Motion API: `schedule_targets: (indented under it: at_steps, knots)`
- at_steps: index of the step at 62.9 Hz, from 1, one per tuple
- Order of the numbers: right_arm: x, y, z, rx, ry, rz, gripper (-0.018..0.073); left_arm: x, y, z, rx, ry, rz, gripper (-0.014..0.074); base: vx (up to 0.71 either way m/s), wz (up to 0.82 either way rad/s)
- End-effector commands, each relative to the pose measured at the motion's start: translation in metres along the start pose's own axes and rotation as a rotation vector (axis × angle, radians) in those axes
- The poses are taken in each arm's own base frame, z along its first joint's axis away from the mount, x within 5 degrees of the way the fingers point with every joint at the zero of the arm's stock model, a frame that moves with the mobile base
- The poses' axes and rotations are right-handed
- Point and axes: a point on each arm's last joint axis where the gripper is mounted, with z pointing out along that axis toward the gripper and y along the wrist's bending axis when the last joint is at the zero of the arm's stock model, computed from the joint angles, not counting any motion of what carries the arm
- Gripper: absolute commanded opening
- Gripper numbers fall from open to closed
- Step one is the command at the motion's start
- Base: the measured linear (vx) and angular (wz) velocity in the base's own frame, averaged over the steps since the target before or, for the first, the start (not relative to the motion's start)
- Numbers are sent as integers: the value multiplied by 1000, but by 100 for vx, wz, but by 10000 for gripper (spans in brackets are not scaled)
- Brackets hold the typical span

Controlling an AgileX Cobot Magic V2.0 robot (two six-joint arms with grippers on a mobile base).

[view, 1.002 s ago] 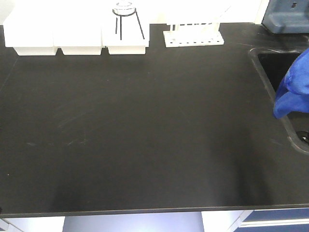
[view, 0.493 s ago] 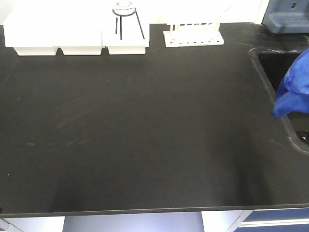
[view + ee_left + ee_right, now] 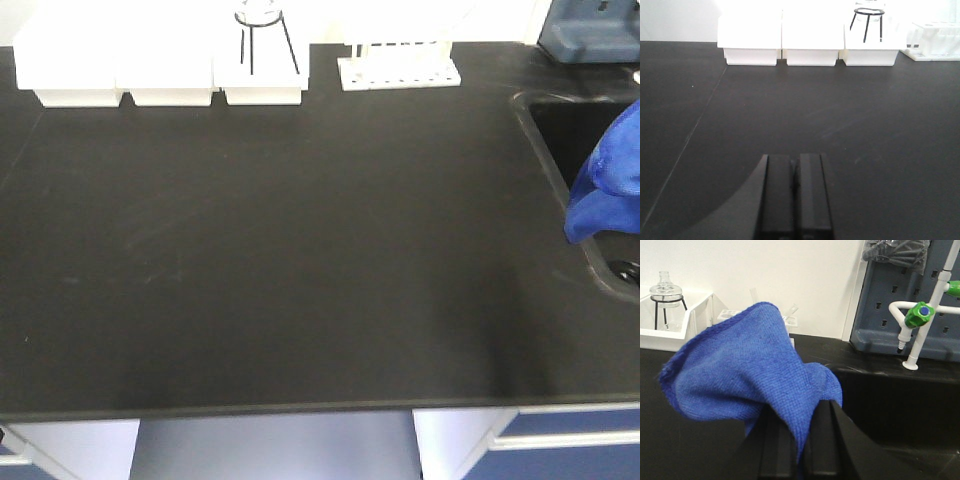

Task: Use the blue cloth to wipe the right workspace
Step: 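Drive the base to the other bench holding the cloth in the right gripper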

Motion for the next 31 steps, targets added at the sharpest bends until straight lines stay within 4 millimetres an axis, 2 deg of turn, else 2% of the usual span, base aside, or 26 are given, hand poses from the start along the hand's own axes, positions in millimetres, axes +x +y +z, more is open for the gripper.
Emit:
schedule_targets:
  at_steps: [1, 31]
  knots:
    - [-18, -3, -2, 20, -114, -10, -4, 2, -1, 1, 19, -66, -6, -6, -20, -3]
    - [-18, -3, -2, 20, -114, -10, -4, 2, -1, 1, 19, -66, -6, -6, -25, 0]
